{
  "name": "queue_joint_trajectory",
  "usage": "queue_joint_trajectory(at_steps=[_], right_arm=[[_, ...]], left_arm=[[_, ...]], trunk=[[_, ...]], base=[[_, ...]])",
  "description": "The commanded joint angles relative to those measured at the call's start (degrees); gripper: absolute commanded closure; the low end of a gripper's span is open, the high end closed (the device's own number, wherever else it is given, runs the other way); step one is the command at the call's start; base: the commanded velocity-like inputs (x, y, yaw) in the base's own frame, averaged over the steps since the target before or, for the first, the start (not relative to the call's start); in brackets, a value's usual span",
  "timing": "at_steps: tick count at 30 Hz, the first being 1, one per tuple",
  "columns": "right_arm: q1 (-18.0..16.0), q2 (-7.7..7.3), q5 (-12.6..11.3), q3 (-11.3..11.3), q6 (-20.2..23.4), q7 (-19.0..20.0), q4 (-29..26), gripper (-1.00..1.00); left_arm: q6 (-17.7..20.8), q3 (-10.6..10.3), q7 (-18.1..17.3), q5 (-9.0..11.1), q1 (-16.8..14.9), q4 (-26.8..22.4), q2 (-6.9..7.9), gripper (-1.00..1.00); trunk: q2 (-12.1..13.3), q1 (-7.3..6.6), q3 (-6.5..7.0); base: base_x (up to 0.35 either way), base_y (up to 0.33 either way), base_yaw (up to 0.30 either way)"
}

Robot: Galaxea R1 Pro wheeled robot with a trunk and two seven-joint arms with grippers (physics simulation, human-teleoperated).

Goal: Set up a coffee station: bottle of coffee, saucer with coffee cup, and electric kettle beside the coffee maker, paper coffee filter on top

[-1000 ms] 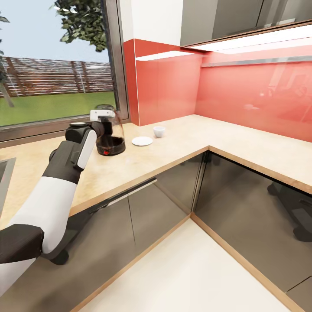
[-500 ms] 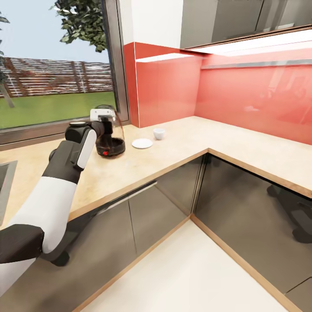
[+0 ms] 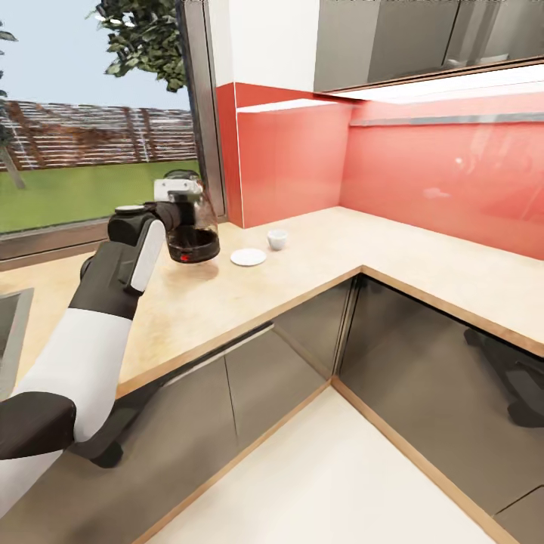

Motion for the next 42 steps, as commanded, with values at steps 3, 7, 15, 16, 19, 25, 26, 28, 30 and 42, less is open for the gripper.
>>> queue_joint_trajectory(at_steps=[3,7,15,16,19,25,26,28,30,42], right_arm=[[-0.07,-0.03,0.28,0.24,-0.14,-0.01,0.03,-1.0],[-0.06,-0.03,0.28,0.24,-0.14,-0.01,0.01,-1.0],[-0.08,-0.03,0.21,0.19,-0.13,-0.01,-0.04,-1.0],[-0.09,-0.03,0.2,0.19,-0.13,-0.01,-0.04,-1.0],[-0.09,-0.03,0.19,0.2,-0.13,-0.01,-0.02,-1.0],[-0.1,-0.03,0.19,0.21,-0.14,-0.01,-0.04,-1.0],[-0.08,-0.03,0.21,0.2,-0.14,-0.01,-0.04,-1.0],[-0.09,-0.03,0.19,0.2,-0.13,-0.01,-0.04,-1.0],[-0.07,-0.03,0.19,0.21,-0.14,-0.01,-0.04,-1.0],[-0.09,-0.03,0.19,0.15,-0.14,-0.1,-0.04,-1.0]], left_arm=[[0.31,-0.18,0.54,0.48,-0.04,-0.93,0.07,1.0],[0.34,-0.3,0.53,0.47,-0.06,-1.1,0.07,1.0],[0.26,-0.1,0.53,0.46,-0.05,-1.3,0.07,1.0],[0.26,-0.1,0.53,0.46,-0.05,-1.35,0.07,1.0],[0.26,-0.1,0.56,0.46,-0.06,-1.36,0.07,1.0],[0.3,-0.09,0.61,0.44,-0.08,-1.34,0.07,1.0],[0.32,-0.09,0.62,0.42,-0.06,-1.34,0.07,1.0],[0.34,-0.09,0.62,0.41,-0.05,-1.34,0.07,1.0],[0.34,-0.09,0.62,0.39,-0.04,-1.34,0.07,1.0],[0.34,-0.09,0.62,0.37,-0.09,-1.34,0.07,1.0]], trunk=[[1.19,-0.67,0.49],[2.8,-1.55,1.21],[3.2,-1.77,1.39],[3.2,-1.77,1.39],[3.2,-1.77,1.39],[3.2,-1.77,1.39],[3.2,-1.77,1.39],[3.2,-1.77,1.39],[3.2,-1.77,1.39],[3.2,-1.77,1.39]], base=[[0.0,0.0,0.0],[0.0,0.0,0.0],[-0.038,-0.006,0.0],[-0.237,-0.049,0.0],[-0.285,-0.069,0.0],[-0.226,-0.085,0.0],[-0.06,-0.026,0.0],[-0.02,-0.009,0.0],[-0.01,-0.004,0.0],[-0.021,-0.025,0.178]])
